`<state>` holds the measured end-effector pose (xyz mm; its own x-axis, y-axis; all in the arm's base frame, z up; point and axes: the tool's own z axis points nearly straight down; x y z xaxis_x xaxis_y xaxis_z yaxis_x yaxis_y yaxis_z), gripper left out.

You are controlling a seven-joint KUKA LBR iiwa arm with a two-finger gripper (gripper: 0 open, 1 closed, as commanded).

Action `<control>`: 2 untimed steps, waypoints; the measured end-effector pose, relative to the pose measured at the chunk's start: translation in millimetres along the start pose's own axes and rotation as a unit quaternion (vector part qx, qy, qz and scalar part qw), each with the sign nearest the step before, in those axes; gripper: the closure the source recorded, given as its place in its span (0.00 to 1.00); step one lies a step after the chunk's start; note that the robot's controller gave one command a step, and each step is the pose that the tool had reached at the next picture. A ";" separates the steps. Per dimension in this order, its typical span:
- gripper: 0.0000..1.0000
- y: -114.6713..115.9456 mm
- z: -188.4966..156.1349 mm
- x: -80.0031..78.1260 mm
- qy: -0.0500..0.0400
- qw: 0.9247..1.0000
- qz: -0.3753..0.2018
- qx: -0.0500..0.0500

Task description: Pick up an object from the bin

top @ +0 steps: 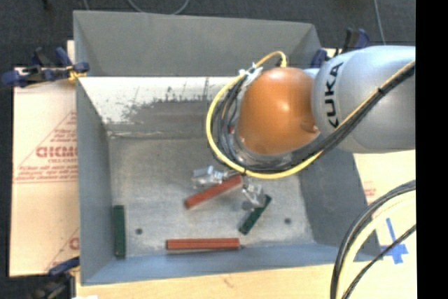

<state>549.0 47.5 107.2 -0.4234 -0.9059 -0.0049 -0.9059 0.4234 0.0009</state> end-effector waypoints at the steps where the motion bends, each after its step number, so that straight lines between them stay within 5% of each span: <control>1: 0.00 -34.0 37.1 -1.3 0.000 0.999 -0.037 0.003; 2: 1.00 -33.6 35.3 -2.0 0.000 0.999 -0.035 0.003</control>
Offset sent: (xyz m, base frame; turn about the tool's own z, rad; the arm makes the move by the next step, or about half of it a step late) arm 0.0293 -0.0119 -0.0372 -0.0762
